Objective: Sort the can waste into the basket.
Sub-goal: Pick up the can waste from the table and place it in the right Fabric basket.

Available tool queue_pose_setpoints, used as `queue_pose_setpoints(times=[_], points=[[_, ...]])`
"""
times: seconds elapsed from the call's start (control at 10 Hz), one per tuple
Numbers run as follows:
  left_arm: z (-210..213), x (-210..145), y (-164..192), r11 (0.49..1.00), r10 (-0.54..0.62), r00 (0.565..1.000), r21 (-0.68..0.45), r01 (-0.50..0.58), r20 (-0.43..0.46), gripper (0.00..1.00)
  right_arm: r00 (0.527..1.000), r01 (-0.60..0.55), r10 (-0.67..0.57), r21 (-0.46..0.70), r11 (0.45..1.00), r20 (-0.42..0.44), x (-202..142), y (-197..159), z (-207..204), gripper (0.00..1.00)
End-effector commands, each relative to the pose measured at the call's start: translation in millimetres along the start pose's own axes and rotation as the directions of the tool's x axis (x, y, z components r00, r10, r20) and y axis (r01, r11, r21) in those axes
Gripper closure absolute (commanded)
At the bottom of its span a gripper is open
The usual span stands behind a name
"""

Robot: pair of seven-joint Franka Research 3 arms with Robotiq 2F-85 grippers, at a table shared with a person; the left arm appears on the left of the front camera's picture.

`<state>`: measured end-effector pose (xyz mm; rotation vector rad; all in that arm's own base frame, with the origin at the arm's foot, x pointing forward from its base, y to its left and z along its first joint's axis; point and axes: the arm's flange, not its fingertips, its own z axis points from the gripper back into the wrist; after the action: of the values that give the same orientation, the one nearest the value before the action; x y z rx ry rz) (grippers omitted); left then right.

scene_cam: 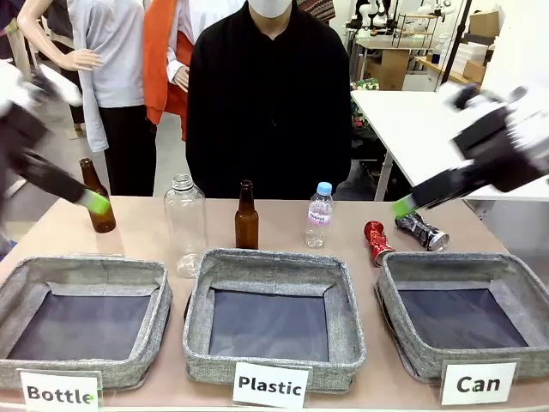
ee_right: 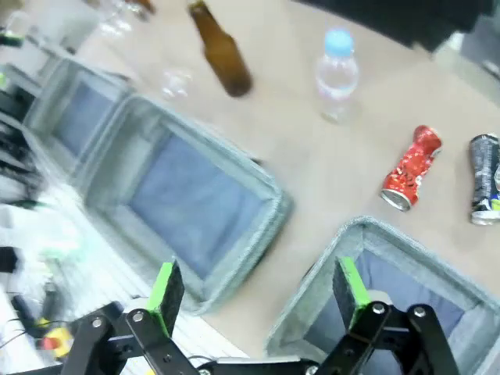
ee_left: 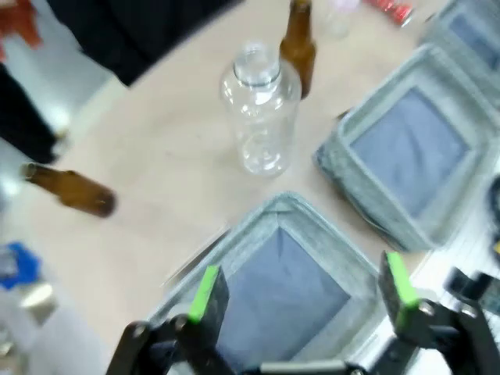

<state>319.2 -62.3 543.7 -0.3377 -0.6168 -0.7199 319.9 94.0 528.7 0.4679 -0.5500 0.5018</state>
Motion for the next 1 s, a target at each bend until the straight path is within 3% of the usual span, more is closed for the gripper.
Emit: queue_pose_setpoints(times=[0.0,0.2,0.3,0.4,0.6,0.7,0.8,0.9], points=[[64.0,-102.7,-20.7,1.0,0.005,0.991,-0.023,-0.002,0.133,0.0,0.978,0.153,-0.168,0.129,0.98,0.12,-28.6,-52.3,50.3,0.0],[115.5,-163.5,1.2,0.981,0.192,0.928,-0.053,-0.185,0.318,0.0,0.899,0.338,-0.384,0.223,0.914,0.212,-68.8,-119.6,91.6,0.0],[124.6,-192.6,14.5,0.955,0.295,0.872,-0.082,-0.286,0.39,0.0,0.843,0.417,-0.481,0.272,0.868,0.243,-92.7,-151.6,104.8,0.0],[128.8,-224.2,33.0,0.898,0.429,0.79,-0.115,-0.424,0.438,0.0,0.773,0.493,-0.573,0.31,0.813,0.273,-119.1,-179.1,113.4,0.0],[104.3,-279.3,76.6,0.757,0.648,0.608,-0.301,-0.58,0.458,0.0,0.68,0.533,-0.652,0.385,0.753,0.334,-166.5,-205.8,114.7,0.0],[89.0,-299.7,86.5,0.695,0.713,0.526,-0.37,-0.617,0.463,0.0,0.655,0.557,-0.678,0.392,0.732,0.334,-179.9,-213.1,111.7,0.0],[71.6,-298.9,90.5,0.651,0.754,0.474,-0.422,-0.631,0.455,0.0,0.629,0.58,-0.699,0.394,0.713,0.339,-188.6,-219.0,106.6,0.0],[56.4,-292.5,84.9,0.626,0.775,0.451,-0.442,-0.642,0.443,0.0,0.603,0.606,-0.721,0.393,0.692,0.341,-194.2,-223.0,104.8,0.0]])
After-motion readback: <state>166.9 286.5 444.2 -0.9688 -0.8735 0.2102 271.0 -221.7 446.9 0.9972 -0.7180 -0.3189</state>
